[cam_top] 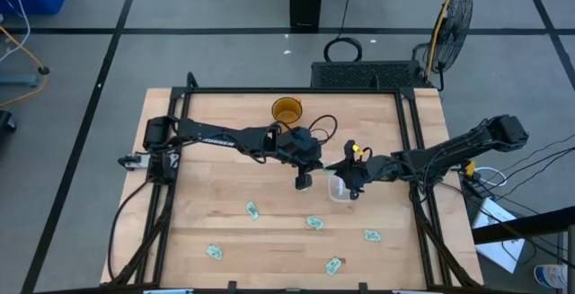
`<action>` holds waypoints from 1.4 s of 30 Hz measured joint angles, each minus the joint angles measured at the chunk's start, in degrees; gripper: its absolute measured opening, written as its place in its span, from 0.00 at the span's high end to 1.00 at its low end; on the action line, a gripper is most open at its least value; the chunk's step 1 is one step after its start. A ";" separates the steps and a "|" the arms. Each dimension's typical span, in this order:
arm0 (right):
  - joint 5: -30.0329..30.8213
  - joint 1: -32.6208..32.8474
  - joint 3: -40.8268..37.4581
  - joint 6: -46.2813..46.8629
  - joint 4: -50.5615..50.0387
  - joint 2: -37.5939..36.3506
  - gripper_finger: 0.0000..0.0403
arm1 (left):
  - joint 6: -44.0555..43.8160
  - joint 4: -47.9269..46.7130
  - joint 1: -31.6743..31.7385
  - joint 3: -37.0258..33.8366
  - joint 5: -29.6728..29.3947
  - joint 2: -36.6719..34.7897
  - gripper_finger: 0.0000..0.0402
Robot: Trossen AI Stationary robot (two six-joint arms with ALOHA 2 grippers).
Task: Pick and place Stevia / Truvia into bins
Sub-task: Put the white stevia packet into the transparent bin
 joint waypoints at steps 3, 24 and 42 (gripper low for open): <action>0.04 0.00 0.00 0.38 -0.38 0.00 0.99 | 1.66 0.11 -0.19 0.00 -2.06 0.00 0.84; -4.54 -1.68 4.39 37.67 -34.15 0.10 0.99 | 3.89 -5.32 -0.08 -0.07 -6.40 -3.52 0.63; -7.64 -7.98 16.76 38.34 -46.74 18.33 0.99 | 3.26 -34.97 -0.22 0.00 -12.51 -28.30 0.63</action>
